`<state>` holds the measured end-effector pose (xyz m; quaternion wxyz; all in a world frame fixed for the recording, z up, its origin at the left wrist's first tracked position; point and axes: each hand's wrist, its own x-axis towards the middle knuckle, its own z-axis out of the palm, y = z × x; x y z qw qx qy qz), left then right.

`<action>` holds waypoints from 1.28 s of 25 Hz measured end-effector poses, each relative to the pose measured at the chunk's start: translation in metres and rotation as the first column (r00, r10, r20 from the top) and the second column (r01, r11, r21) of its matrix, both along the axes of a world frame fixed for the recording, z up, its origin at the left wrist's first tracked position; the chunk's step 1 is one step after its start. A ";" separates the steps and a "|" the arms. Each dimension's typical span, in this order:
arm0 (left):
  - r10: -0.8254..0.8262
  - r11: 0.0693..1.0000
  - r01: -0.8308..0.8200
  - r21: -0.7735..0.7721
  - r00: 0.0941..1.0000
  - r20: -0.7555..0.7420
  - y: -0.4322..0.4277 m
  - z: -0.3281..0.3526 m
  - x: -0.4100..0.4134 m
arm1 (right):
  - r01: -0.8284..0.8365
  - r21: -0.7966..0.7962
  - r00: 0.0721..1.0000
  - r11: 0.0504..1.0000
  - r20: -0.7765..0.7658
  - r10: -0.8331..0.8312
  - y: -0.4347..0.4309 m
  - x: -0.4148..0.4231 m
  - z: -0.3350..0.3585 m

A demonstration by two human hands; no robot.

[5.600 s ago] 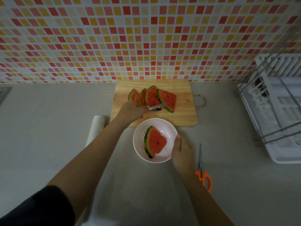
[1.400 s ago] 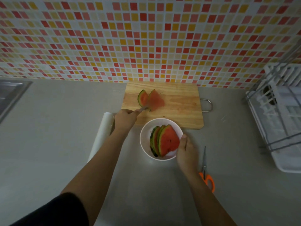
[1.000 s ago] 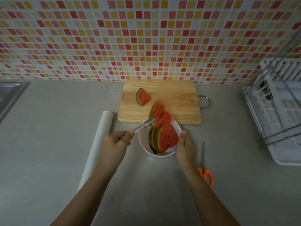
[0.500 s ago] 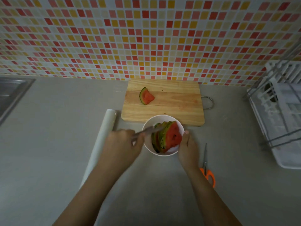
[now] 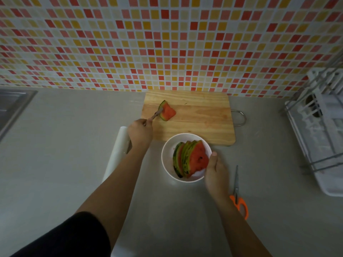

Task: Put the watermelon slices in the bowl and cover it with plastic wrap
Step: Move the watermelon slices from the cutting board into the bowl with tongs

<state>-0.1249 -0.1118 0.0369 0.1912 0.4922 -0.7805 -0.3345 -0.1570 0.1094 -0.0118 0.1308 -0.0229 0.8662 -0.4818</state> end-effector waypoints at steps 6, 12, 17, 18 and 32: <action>-0.080 0.994 0.062 -0.093 0.977 -0.195 0.025 0.029 0.064 | 0.021 -0.004 1.000 1.000 0.019 -0.021 -0.002 0.002 0.001; -0.313 0.859 0.278 -0.430 0.950 -0.010 0.078 0.031 0.125 | -0.005 0.009 1.000 1.000 0.008 0.005 -0.001 0.002 0.006; -0.389 0.682 0.417 -0.601 0.903 0.184 0.112 0.025 0.115 | -0.044 -0.010 0.999 0.999 -0.010 0.044 0.000 0.003 0.010; -0.400 0.728 0.426 -0.538 0.900 0.172 0.119 0.027 0.114 | -0.045 -0.010 0.999 0.999 -0.007 0.045 0.000 0.003 0.010; -0.452 0.844 0.434 -0.315 0.892 0.015 0.111 0.041 0.115 | -0.025 -0.005 1.000 1.000 -0.009 0.025 0.000 0.003 0.004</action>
